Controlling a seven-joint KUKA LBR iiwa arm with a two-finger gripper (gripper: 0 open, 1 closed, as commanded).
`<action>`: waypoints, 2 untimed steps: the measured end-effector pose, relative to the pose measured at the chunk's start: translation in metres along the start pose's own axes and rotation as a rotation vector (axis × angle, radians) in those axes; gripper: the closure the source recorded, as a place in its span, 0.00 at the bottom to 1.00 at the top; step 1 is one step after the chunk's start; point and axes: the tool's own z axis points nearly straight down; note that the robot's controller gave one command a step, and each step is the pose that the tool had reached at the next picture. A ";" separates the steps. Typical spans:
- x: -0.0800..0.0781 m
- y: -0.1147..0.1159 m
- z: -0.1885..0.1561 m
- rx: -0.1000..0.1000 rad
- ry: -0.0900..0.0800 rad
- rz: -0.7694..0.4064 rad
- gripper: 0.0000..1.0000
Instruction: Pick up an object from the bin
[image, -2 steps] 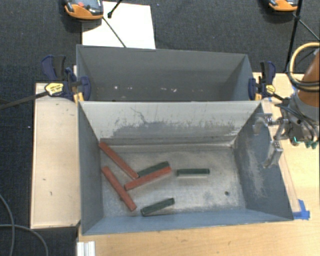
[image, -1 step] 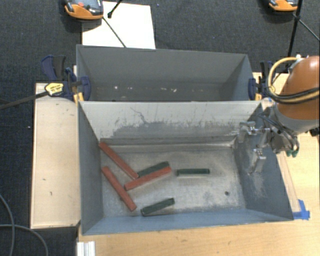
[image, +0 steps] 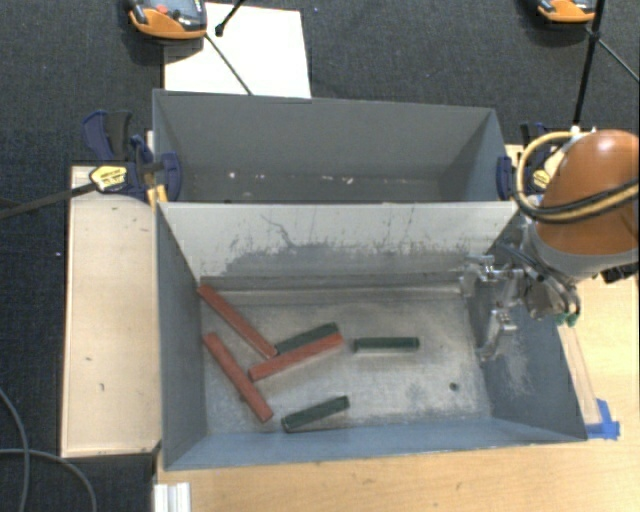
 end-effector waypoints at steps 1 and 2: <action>0.036 0.033 0.038 -0.004 0.009 -0.080 0.00; -0.014 0.064 0.082 -0.002 0.001 -0.094 0.00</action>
Offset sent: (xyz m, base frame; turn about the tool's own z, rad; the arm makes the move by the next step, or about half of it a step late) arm 0.0352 0.0817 -0.1060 -0.1043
